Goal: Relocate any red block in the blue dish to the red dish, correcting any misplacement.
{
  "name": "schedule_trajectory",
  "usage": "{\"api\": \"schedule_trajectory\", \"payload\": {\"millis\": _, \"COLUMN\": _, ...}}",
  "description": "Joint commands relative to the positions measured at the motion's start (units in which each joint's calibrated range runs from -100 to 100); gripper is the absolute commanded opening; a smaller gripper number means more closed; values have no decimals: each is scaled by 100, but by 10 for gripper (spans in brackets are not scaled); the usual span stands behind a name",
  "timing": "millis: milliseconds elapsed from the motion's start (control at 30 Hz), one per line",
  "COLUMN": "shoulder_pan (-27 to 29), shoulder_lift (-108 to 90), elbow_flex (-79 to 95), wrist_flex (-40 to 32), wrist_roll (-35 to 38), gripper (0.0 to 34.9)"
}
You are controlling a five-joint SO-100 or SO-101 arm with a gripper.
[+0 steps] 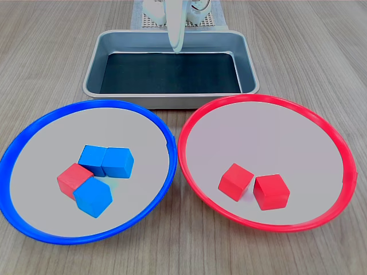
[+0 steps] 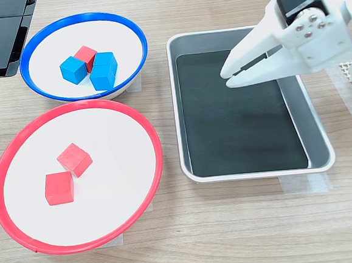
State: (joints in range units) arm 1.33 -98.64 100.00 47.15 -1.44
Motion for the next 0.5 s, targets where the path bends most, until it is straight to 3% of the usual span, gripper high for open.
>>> {"api": "schedule_trajectory", "payload": {"millis": 0, "shoulder_pan": -15, "shoulder_lift": 9, "elbow_flex": -36, "wrist_flex": -195, "wrist_roll": 44, "gripper": 4}}
{"api": "schedule_trajectory", "payload": {"millis": 467, "shoulder_pan": 13, "shoulder_lift": 1288, "elbow_flex": -1557, "wrist_flex": -105, "wrist_roll": 254, "gripper": 3}}
